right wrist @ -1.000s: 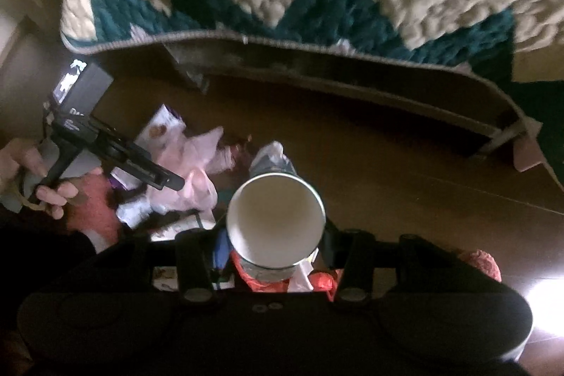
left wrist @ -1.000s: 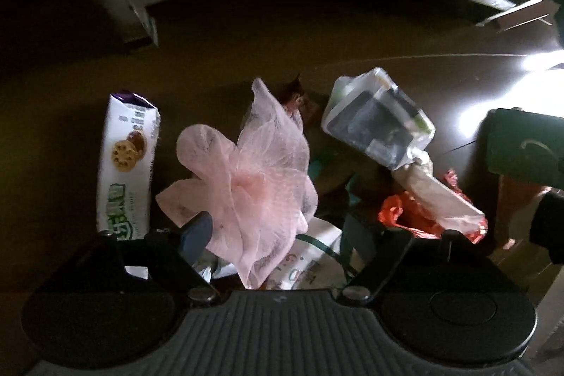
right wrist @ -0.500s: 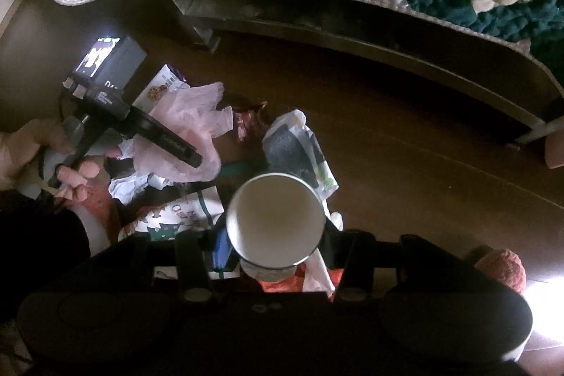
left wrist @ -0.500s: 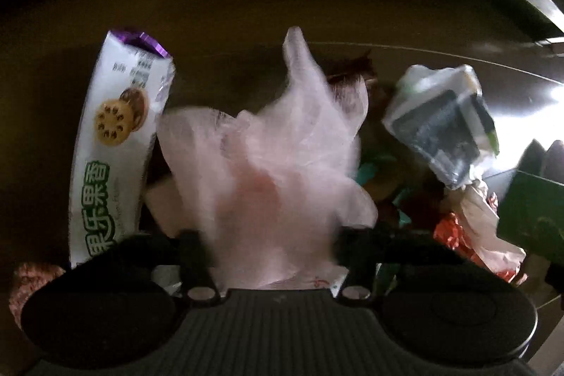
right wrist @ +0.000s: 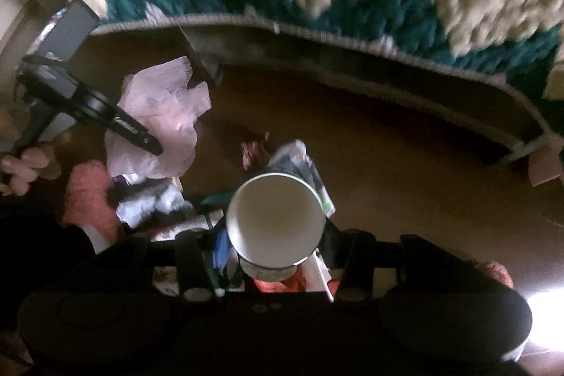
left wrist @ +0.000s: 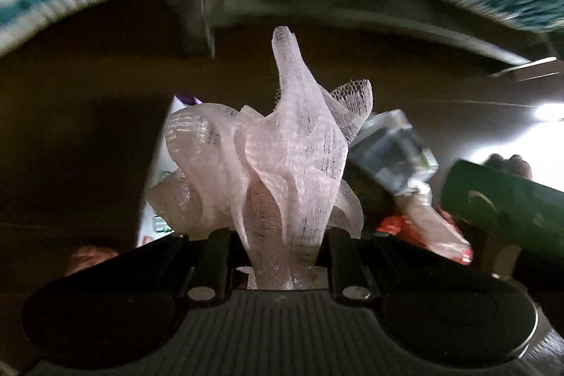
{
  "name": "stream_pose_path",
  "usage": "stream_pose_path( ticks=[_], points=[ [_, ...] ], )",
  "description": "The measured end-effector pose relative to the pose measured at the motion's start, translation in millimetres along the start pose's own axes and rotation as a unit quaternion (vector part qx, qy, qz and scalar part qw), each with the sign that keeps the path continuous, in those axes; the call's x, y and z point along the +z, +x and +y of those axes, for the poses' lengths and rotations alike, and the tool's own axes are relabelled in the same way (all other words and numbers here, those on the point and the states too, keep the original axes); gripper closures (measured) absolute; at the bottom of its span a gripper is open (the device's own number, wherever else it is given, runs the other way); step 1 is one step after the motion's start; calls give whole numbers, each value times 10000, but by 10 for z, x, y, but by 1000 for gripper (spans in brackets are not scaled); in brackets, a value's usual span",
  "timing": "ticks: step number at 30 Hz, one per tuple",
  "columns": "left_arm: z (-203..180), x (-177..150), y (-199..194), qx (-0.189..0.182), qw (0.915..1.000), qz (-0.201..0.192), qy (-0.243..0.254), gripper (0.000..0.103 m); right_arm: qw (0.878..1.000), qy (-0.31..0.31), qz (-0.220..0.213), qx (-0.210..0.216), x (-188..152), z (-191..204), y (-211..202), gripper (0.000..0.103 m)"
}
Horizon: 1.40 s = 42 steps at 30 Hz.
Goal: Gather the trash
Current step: 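Carry the pink puff with the left gripper over the teal wastebasket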
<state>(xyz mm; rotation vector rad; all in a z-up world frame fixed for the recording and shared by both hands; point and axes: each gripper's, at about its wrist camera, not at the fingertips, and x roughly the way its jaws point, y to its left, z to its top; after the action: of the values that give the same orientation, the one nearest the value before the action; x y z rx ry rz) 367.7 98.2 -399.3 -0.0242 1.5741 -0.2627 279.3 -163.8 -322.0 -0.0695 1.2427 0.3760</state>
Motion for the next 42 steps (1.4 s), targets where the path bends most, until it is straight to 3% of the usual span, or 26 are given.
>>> stream_pose_path(
  ticks=[6,11,21,25,34,38,42],
  points=[
    [-378,-185,-1164,2,9951,-908,404,87,9966,17,-818,31,49,106,-850,56],
    [-674,-477,-2067,-1,9838,-1736,452,87,9886,-329,-1467,-105,47,198,-1694,56],
    [-1193,-1085,-3262,127,9615,-2676,606,87,9656,-924,-2414,-276,-79,468,-3052,57],
    [-1307,-1176,-3674,158,9520,-2996,602,87,9554,-971,-2773,-289,-21,467,-3504,57],
    [-1441,-852,-4563,403,9289,-3649,481,86,9222,-1293,-3568,-741,543,442,-4302,56],
    [-1477,-588,-4937,379,9184,-3913,449,86,9152,-1308,-3717,-851,967,392,-4460,57],
    [-1544,-183,-5173,307,9175,-3946,385,86,9142,-1345,-3705,-942,1356,364,-4469,57]
  ],
)
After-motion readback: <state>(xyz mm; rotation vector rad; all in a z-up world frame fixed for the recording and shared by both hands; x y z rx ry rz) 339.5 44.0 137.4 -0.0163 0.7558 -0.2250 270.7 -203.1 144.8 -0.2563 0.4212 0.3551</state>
